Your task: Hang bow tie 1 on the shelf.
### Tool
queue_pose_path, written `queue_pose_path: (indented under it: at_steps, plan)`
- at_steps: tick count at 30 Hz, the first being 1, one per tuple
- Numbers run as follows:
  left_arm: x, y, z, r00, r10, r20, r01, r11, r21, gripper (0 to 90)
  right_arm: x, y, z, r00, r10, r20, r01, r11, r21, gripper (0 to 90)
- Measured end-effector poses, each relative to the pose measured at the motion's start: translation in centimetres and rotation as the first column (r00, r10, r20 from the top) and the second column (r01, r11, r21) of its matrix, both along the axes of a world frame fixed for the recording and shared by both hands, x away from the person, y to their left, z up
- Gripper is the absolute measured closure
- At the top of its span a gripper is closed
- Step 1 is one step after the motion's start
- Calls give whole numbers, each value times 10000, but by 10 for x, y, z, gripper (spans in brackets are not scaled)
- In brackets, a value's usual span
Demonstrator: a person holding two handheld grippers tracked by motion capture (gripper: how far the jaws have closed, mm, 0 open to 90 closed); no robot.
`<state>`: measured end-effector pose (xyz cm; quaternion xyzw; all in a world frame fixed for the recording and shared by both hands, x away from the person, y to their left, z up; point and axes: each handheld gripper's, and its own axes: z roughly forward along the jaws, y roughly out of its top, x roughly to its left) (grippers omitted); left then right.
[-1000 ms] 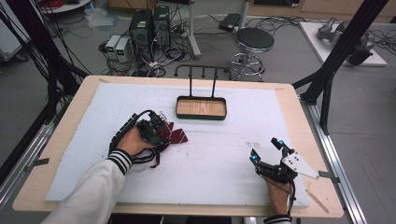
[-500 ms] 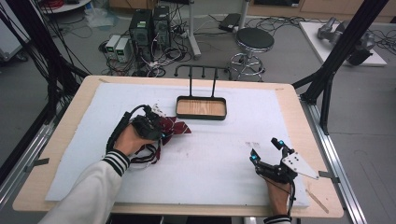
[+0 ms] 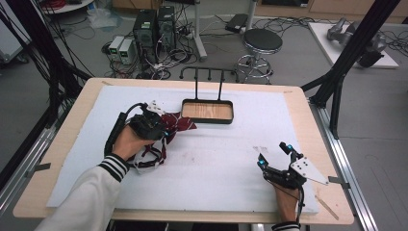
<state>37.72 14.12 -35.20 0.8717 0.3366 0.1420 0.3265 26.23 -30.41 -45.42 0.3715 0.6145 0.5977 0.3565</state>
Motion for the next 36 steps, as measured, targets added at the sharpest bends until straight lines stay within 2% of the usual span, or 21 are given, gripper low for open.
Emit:
queue_pose_path:
  at_steps: [5, 10, 16, 21, 25, 27, 30, 36]
  plan:
    - [-3, 3, 9, 9998, 9, 214, -6, 9999, -149, 659, 0, 0, 0, 10000, 18, -14, -18, 10000, -2, 103]
    - [-3, 7, 20, 9985, 145, 528, -108, 9976, -690, 659, 0, 0, 0, 10000, 12, -42, -12, 10000, 3, 103]
    - [-2, 9, 29, 9959, 288, 857, -196, 9940, -1072, 659, 0, 0, 0, 10000, 22, -9, -23, 10000, -28, 103]
    - [3, 11, 35, 9923, 291, 1203, -101, 9878, -1555, 659, 0, 0, 0, 10000, 17, -19, -17, 10000, -19, 103]
    - [6, 12, 37, 9891, 492, 1389, -223, 9818, -1887, 658, 0, 0, 0, 10000, 11, -43, -11, 10000, 22, 103]
    - [7, 13, 39, 9870, 610, 1487, -280, 9763, -2144, 658, 0, 0, 0, 10000, 15, -48, -15, 10000, 27, 103]
    - [10, 14, 40, 9839, 629, 1672, -232, 9731, -2293, 658, 0, 0, 0, 10000, 28, -41, -27, 10000, 24, 103]
    - [20, 18, 42, 9855, 394, 1650, 69, 9626, -2710, 657, 0, 0, 0, 10000, 14, -19, -14, 10000, 12, 103]
